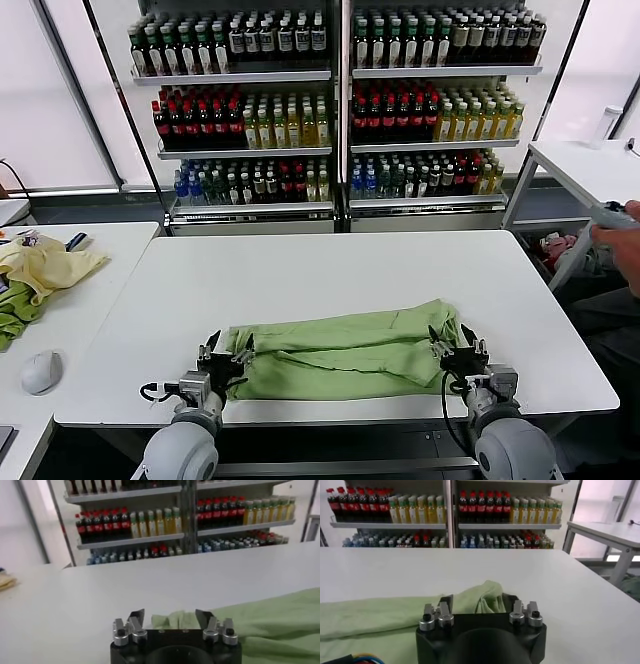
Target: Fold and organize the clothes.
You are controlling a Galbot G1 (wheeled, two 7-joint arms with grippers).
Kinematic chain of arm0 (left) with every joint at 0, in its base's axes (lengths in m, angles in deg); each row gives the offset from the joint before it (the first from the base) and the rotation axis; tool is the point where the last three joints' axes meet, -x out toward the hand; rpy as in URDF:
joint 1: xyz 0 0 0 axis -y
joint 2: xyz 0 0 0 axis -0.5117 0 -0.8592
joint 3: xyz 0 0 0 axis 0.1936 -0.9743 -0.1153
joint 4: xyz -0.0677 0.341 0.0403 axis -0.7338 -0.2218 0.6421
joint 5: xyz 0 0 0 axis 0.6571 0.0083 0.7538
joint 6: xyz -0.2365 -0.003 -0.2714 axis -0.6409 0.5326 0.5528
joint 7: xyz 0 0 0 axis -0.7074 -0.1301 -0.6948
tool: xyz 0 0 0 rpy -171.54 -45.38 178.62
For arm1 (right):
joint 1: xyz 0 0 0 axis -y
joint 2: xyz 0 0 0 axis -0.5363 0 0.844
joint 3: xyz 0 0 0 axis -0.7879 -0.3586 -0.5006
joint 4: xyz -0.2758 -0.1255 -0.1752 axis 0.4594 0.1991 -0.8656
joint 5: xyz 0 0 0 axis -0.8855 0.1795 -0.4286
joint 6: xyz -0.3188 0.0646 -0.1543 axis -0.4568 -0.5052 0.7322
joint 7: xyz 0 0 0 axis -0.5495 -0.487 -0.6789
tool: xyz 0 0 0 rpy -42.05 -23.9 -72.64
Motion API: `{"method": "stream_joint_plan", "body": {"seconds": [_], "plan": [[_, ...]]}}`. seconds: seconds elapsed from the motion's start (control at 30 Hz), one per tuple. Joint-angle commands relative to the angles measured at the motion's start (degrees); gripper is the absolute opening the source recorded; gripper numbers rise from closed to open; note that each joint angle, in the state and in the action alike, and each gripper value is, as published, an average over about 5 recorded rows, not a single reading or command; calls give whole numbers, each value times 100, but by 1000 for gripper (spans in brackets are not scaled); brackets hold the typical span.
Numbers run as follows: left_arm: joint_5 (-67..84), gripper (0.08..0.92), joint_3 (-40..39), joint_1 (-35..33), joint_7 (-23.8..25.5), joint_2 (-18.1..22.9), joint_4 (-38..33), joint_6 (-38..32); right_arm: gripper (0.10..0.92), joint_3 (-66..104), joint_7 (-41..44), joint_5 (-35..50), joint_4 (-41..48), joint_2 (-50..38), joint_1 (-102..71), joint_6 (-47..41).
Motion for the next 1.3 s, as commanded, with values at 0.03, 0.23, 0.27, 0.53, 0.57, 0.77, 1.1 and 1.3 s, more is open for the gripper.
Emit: {"method": "stream_joint_plan", "body": {"seconds": [0.03,0.23,0.27,0.53,0.57,0.77,1.1,1.3], "plan": [[-459,807,-84,-73,-442,626,421,388,814,-20,103,-69,-260,-54,-126,513],[-61,704,-103,-86,-417,681,371,466,823,36,105,-24,-304,-117,-85,561],[76,678,-89,-92,-417,688,353,465,823,48,106,-14,-302,-122,-89,572],[1228,445,155,-143,-268,621,247,174,823,102,103,100,-271,-158,-17,628],[1342,419,212,-147,-249,593,214,147,823,99,102,108,-265,-164,0,631],[1796,245,818,-195,-196,203,-153,84,823,93,100,178,-223,-221,95,657],[2059,117,2308,-305,-16,-1079,-538,171,823,71,103,255,-144,-294,270,679],[2075,117,2979,-26,189,-1631,-402,225,823,44,102,231,-104,-286,337,678]]}}
